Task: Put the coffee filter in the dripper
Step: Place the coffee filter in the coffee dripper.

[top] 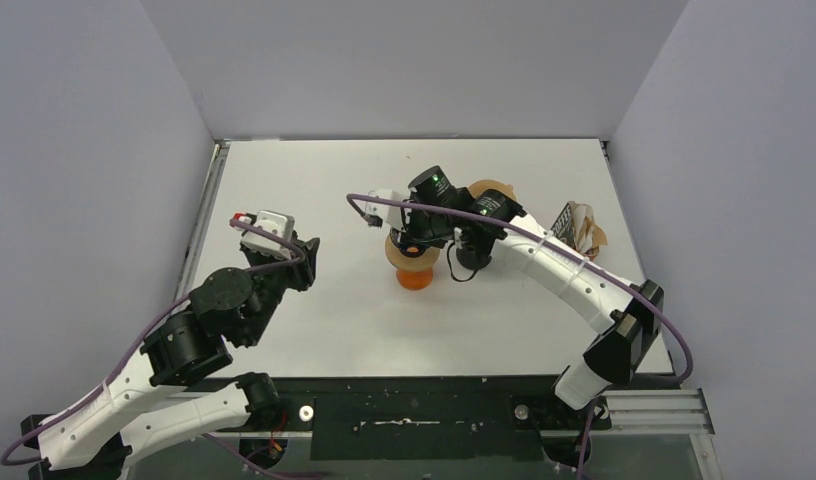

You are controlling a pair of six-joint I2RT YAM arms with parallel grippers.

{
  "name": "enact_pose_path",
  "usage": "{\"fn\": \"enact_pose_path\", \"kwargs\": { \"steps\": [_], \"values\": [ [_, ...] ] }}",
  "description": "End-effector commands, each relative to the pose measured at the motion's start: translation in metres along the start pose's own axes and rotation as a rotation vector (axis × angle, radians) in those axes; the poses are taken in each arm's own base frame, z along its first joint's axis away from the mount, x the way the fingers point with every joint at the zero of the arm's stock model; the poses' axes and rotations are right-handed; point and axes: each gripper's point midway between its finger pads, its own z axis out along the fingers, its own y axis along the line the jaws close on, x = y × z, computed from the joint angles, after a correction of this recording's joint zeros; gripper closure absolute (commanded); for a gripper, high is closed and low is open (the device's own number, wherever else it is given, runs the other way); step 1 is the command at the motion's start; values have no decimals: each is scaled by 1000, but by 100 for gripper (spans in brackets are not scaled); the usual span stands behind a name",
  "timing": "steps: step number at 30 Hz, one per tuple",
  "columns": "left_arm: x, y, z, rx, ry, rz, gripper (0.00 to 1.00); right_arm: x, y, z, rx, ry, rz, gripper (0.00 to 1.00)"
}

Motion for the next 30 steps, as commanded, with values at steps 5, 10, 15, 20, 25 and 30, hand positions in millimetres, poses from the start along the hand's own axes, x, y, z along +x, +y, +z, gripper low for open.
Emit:
{"fn": "enact_pose_path", "kwargs": {
  "steps": [5, 10, 15, 20, 25, 30],
  "values": [
    [-9, 4, 5, -37, -58, -64, 60, -13, -12, 4, 28, -35, 221, 100],
    [-2, 3, 10, -36, -42, -54, 61, -9, -17, 10, 33, -13, 334, 98],
    [1, 2, 14, -30, -35, -54, 61, -6, -15, 19, 18, 2, 378, 96],
    [5, 3, 18, -29, -24, -53, 61, -2, -14, 30, 10, 26, 394, 90],
    [8, 5, 23, -29, -17, -54, 61, -2, -14, 33, 8, 25, 398, 79],
    [11, 7, 26, -30, -8, -55, 61, -7, -18, 29, 22, 5, 401, 69]
  ]
}}
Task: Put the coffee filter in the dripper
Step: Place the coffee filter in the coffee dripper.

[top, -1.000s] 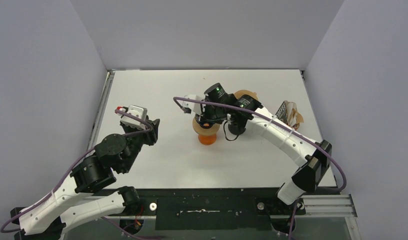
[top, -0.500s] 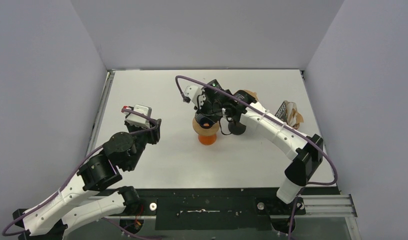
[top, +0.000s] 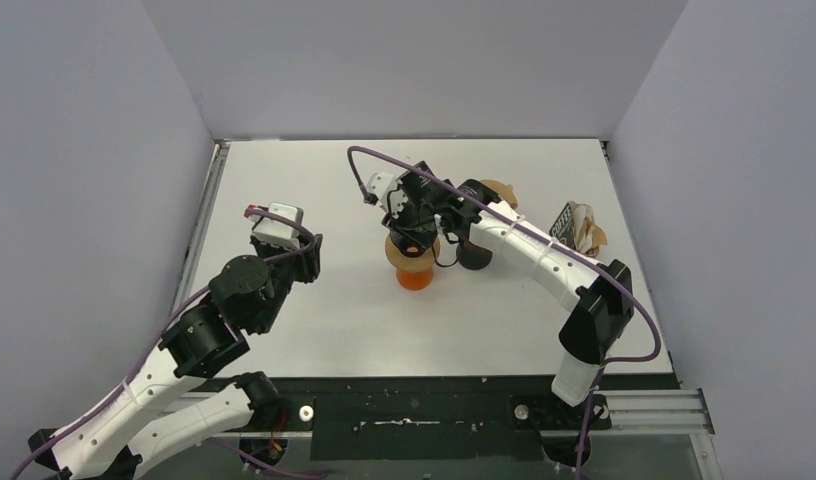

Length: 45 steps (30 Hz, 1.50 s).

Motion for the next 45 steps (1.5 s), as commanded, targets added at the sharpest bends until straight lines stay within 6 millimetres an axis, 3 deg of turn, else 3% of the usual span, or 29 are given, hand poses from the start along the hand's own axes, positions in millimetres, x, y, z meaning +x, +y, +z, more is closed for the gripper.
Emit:
{"fn": "enact_pose_path", "kwargs": {
  "steps": [1, 16, 23, 45],
  "values": [
    [-11, -5, 4, 28, -42, -46, 61, -26, -12, -21, 41, -96, 24, 68],
    [-7, -3, 8, 19, -33, -43, 62, -55, -23, -57, 88, -223, 90, 64],
    [-5, -2, 9, 16, -28, -40, 62, -60, -25, -61, 72, -264, 145, 71],
    [-4, -2, 10, 16, -27, -38, 64, -64, -3, -68, -82, -364, 287, 68]
  ]
}}
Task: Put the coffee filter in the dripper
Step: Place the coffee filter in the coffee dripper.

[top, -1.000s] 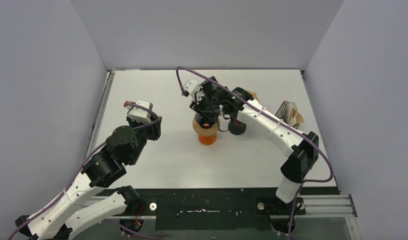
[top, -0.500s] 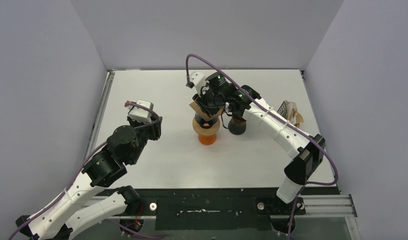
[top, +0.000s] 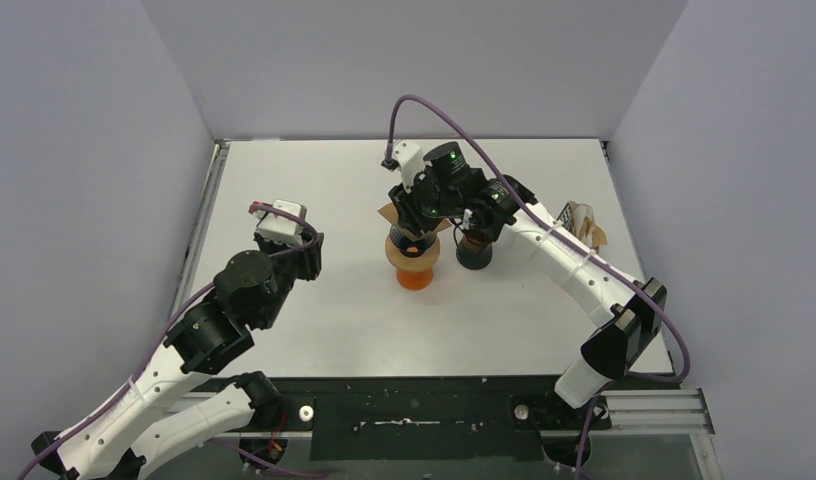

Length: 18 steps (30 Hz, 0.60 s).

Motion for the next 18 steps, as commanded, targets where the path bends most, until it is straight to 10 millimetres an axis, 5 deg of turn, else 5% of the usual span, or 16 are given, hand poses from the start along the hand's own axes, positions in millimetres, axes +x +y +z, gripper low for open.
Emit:
{"fn": "enact_pose_path", "kwargs": {
  "steps": [1, 18],
  "values": [
    [-11, -3, 1, 11, -44, -34, 64, -18, 6, -14, -24, -89, 34, 67],
    [-11, -3, 2, 15, -41, -33, 65, -19, 7, -19, -10, -125, 168, 67]
  ]
}}
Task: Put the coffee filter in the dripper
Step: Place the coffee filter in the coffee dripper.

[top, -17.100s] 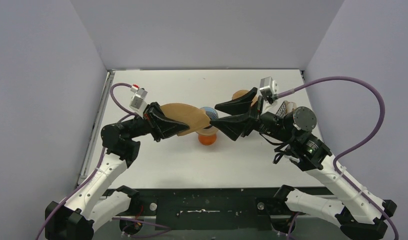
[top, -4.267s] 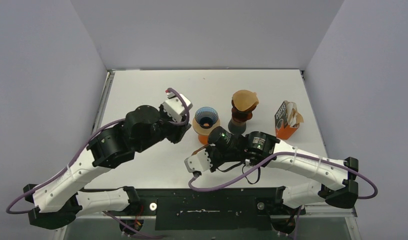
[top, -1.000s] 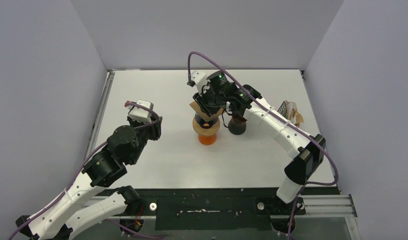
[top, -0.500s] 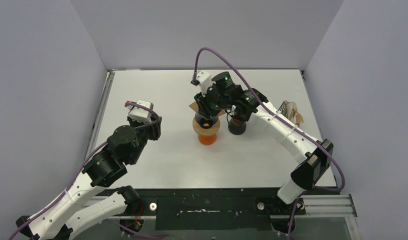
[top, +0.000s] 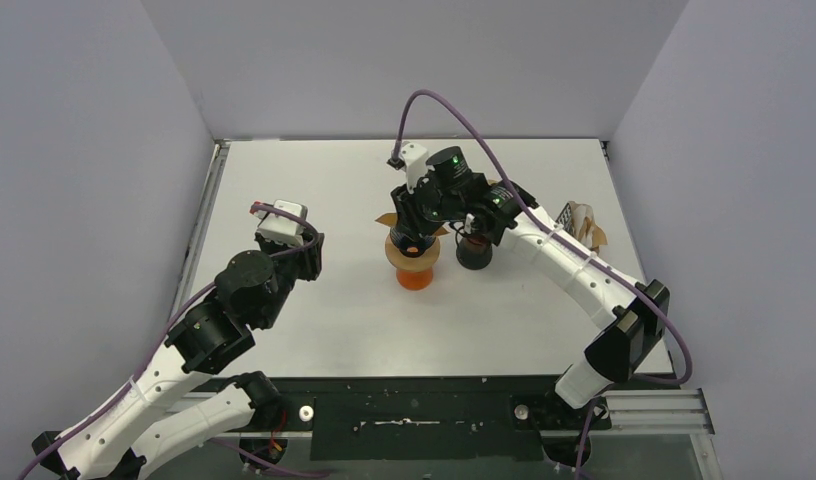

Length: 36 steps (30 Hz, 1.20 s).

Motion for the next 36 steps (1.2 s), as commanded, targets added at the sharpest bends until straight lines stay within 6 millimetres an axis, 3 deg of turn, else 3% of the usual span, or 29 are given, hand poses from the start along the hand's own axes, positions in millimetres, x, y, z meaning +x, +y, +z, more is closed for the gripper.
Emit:
{"fn": "enact_pose_path", "kwargs": {
  "steps": [1, 13, 26, 36],
  "values": [
    [-12, -3, 1, 14, -43, -34, 65, -26, 0, -23, 21, -120, 35, 67],
    [-12, -3, 1, 16, -41, -32, 65, -31, -4, -24, 40, -170, 101, 75],
    [-12, -3, 1, 14, -40, -32, 65, -13, -22, -15, 130, -118, 86, 91],
    [-11, -3, 2, 15, -39, -31, 65, 7, -25, -4, 141, -5, -21, 96]
  ]
}}
